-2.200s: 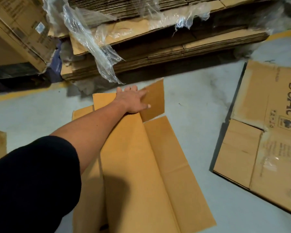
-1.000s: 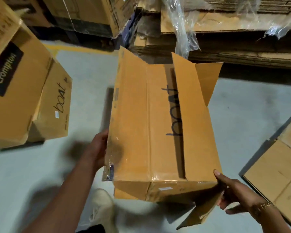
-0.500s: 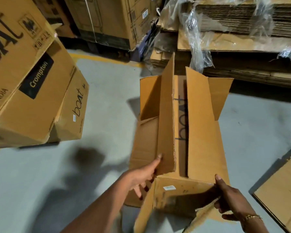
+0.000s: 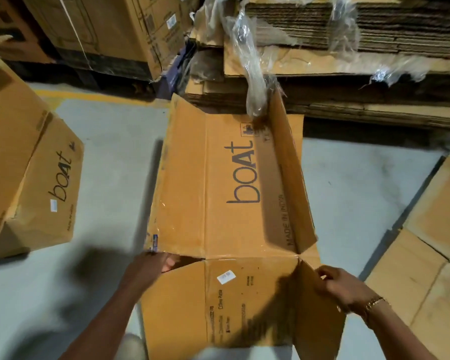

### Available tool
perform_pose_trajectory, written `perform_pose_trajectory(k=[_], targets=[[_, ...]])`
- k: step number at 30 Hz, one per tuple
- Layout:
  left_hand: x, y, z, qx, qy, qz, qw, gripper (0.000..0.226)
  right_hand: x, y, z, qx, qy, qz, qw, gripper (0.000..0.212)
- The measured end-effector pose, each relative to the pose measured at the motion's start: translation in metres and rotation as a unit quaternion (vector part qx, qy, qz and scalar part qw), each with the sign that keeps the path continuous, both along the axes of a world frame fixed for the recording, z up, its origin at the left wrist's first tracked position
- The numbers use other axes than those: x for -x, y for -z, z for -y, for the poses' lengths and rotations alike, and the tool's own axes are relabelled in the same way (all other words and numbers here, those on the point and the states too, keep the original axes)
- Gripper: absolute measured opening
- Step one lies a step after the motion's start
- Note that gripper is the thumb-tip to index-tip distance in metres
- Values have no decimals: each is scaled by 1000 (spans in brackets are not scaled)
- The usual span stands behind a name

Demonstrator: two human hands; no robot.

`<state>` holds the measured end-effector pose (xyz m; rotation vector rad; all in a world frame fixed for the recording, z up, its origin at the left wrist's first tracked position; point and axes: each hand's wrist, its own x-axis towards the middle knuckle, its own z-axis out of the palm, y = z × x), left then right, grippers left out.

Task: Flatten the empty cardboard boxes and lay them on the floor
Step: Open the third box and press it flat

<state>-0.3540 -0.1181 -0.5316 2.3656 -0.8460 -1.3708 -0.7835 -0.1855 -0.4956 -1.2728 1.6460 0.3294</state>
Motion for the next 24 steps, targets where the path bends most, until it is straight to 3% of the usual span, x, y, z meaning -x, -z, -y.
perform_pose_trajectory(k=[2, 4, 9, 13, 16, 18, 21, 24], targets=[[-15, 24, -3, 18, -19, 45, 999, 53, 6, 14, 18, 68, -59, -65, 994, 31], [-14, 32, -5, 50, -46, 37, 997, 60, 10, 25, 34, 108, -96, -136, 980, 34], [1, 46, -4, 88, -145, 20, 985, 75, 34, 68, 37, 192, 27, -154, 969, 61], [-23, 141, -18, -26, -89, -1, 996, 97, 55, 114, 8, 91, 170, -76, 978, 64], [-36, 214, -37, -76, -70, -1, 995, 80, 64, 152, -22, 15, 221, -66, 973, 60], [-19, 199, -38, -99, -56, 36, 993, 96, 64, 173, -37, 17, 242, -69, 968, 56], [-11, 194, -38, -124, -58, 68, 988, 100, 61, 192, -44, 58, 265, -78, 959, 51], [-1, 169, -24, -110, -88, 56, 988, 77, 62, 201, -39, 49, 277, -81, 956, 59]])
